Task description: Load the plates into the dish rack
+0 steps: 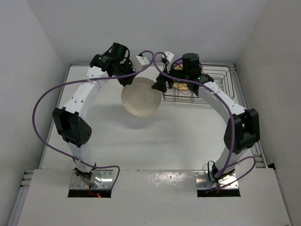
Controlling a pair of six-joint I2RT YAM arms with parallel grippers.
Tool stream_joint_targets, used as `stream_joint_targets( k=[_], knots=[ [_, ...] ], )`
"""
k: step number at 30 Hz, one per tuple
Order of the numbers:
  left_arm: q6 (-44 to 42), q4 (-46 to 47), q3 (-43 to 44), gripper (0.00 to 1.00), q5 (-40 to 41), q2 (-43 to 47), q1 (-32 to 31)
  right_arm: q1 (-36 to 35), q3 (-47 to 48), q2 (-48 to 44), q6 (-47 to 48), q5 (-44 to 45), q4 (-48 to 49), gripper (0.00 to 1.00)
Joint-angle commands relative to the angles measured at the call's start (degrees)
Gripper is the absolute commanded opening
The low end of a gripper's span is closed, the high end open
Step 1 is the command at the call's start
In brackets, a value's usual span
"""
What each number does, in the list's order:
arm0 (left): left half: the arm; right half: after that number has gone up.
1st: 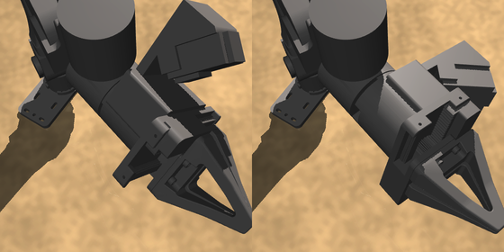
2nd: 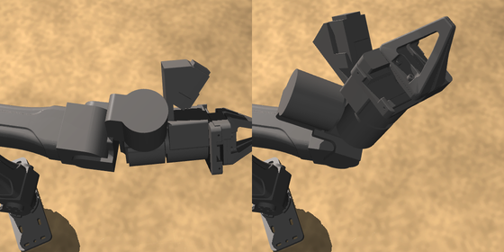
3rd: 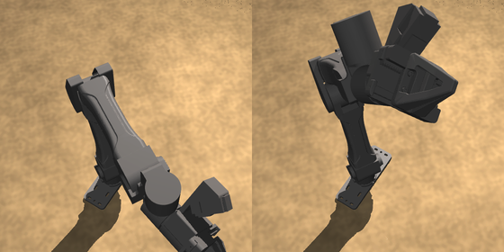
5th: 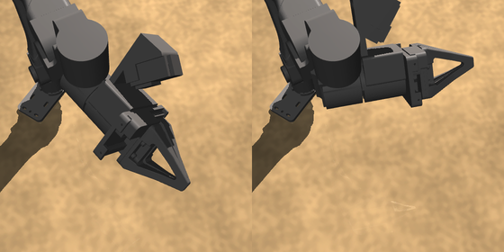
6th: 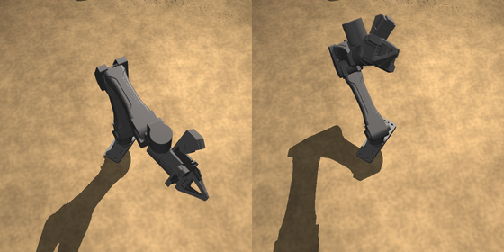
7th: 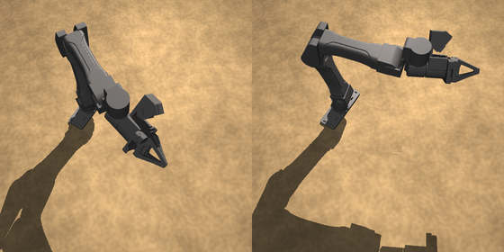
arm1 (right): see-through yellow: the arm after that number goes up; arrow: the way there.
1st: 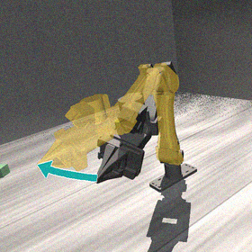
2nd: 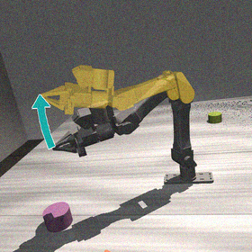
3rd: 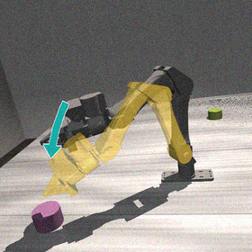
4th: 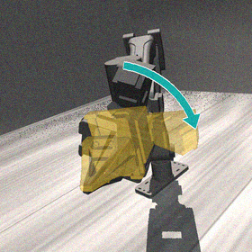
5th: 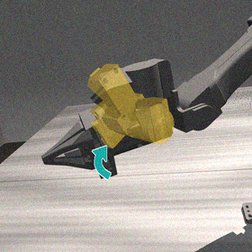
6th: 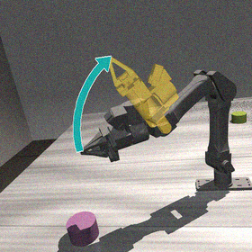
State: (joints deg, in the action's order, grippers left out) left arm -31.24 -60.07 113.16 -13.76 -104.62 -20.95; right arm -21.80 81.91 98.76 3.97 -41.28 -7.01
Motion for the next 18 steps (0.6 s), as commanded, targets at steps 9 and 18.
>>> stream_joint_targets(
  k=[9,18],
  knots=[
    [1.71,0.57,3.20,0.00,-5.66,3.19,-1.20,-2.01,3.52,2.58,5.96,1.73,-2.49,0.00],
    [5.57,2.41,2.68,1.00,-6.80,2.67,4.49,0.26,-2.20,-8.22,24.54,14.21,11.49,0.00]
  ],
)
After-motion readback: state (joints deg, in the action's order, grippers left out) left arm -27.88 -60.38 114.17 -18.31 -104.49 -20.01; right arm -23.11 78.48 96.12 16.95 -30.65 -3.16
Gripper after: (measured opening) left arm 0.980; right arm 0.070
